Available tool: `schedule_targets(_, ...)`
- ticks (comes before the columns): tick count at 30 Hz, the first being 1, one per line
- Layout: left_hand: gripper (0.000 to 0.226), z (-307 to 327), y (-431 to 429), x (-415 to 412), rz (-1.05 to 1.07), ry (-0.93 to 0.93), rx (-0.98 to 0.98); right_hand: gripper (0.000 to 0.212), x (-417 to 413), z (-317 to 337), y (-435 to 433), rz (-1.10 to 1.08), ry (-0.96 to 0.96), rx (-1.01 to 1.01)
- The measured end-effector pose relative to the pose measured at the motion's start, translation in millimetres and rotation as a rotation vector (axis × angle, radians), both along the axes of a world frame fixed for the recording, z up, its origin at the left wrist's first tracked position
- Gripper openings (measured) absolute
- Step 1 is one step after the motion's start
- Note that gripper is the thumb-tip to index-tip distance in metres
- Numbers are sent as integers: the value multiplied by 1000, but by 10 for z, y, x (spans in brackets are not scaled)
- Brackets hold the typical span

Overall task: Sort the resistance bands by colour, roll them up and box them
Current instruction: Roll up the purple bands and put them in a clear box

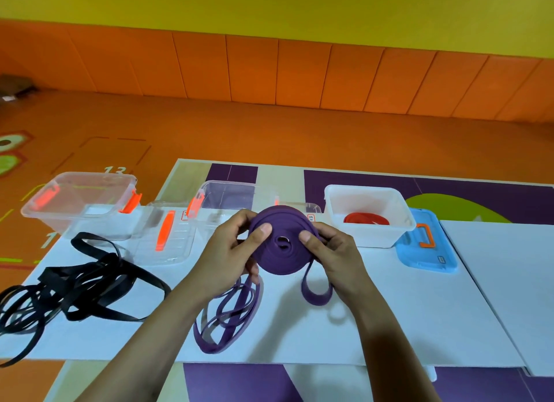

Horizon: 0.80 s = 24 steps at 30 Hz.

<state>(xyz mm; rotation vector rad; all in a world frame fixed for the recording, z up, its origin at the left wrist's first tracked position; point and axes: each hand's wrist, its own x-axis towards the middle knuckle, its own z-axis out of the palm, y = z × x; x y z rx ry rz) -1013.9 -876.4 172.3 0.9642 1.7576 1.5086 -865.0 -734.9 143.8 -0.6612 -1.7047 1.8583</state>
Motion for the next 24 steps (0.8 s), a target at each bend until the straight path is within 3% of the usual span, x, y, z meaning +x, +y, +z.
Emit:
schedule_targets(5,28,-80,80,55,91,-120,44,24,-52,-76,-14,-68,-26,16)
schedule_targets(11,28,-176,129,151,55,-255,-106,19,-69,-62,-4,-141,-58,39)
schedule_targets(18,15,-199,100,-14,53,-3,-239,15,71,-82,161,0,-158,63)
schedule_targets(21,19,-200,106,-21,-28,-19,-240,14,117,-101,201,33,-174,51)
schedule_targets(24,27,-228,136,96,-39,-70,-238,16,130,-118,247,-67,-144,-4)
